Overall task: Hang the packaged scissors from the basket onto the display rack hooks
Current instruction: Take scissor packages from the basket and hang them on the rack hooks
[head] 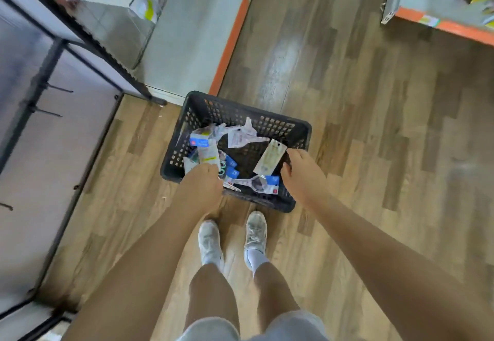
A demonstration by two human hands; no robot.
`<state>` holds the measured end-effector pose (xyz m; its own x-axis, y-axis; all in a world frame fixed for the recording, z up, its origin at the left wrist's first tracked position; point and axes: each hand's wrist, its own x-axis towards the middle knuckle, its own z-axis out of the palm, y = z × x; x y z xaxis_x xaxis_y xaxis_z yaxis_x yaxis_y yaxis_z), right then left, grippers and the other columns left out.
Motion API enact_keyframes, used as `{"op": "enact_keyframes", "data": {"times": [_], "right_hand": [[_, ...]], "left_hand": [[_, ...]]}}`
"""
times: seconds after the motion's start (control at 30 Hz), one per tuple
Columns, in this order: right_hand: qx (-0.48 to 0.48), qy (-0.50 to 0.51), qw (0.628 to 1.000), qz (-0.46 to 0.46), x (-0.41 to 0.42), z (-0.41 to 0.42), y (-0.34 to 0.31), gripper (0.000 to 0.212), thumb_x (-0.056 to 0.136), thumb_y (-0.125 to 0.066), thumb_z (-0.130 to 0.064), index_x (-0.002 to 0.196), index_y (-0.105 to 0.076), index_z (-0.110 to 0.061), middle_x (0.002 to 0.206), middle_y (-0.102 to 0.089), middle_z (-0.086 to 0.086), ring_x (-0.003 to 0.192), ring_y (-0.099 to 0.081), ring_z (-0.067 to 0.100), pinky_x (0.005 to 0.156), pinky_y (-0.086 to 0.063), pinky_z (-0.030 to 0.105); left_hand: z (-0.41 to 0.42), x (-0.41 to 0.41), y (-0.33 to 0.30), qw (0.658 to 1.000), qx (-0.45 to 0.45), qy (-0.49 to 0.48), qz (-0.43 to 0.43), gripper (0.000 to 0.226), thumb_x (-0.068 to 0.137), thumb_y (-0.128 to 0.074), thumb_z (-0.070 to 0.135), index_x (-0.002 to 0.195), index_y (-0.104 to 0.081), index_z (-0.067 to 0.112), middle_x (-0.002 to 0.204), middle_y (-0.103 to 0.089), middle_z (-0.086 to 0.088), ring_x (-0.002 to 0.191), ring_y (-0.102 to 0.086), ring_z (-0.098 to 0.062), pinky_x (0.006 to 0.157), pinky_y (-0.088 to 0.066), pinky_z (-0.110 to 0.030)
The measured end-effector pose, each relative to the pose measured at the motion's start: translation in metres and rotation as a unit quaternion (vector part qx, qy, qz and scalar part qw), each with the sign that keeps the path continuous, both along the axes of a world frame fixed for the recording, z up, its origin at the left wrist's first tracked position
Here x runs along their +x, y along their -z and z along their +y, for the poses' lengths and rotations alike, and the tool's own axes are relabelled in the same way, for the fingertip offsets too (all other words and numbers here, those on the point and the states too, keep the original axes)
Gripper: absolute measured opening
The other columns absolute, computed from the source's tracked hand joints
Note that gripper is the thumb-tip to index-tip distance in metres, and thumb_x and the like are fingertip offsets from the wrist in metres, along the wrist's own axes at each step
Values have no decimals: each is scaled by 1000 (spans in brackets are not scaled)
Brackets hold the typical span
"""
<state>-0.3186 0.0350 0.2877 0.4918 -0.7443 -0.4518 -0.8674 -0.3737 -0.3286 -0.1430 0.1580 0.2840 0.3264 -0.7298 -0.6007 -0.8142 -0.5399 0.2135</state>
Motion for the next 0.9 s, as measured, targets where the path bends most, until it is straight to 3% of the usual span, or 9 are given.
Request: {"op": "enact_keyframes", "data": {"times": [0.23, 0.6, 0.77, 0.9], "right_hand": [[74, 34, 995, 51, 2, -7, 107, 38, 100, -37, -22, 135, -43, -9, 134, -48, 7, 115, -51, 24, 88, -40, 31], [127, -3, 989, 78, 36, -13, 301, 33, 98, -41, -19, 130, -45, -15, 129, -48, 2, 108, -52, 22, 76, -39, 28], [168, -54, 977, 116, 46, -4, 389, 34, 97, -42, -19, 131, -43, -12, 129, -47, 7, 108, -52, 27, 77, -44, 35], [187, -83, 971, 124, 58, -6, 451, 38, 98, -44, -24, 133, -42, -10, 132, -46, 8, 119, -46, 28, 89, -45, 39]], "left_hand": [[-20, 22, 112, 993, 111, 45, 15, 30, 97, -43, 28, 118, -47, 8, 121, -52, -10, 112, -50, -28, 89, -45, -40], [-59, 60, 296, 983, 153, 97, 23, 27, 98, -41, 27, 116, -47, 7, 120, -52, -12, 112, -48, -30, 84, -41, -40], [-68, 72, 381, 973, 169, 157, 6, 32, 98, -44, 27, 122, -46, 7, 124, -50, -14, 116, -46, -30, 88, -42, -39], [-93, 73, 445, 971, 135, 195, 8, 31, 98, -45, 26, 121, -47, 6, 126, -48, -15, 118, -44, -32, 89, -40, -40]]}}
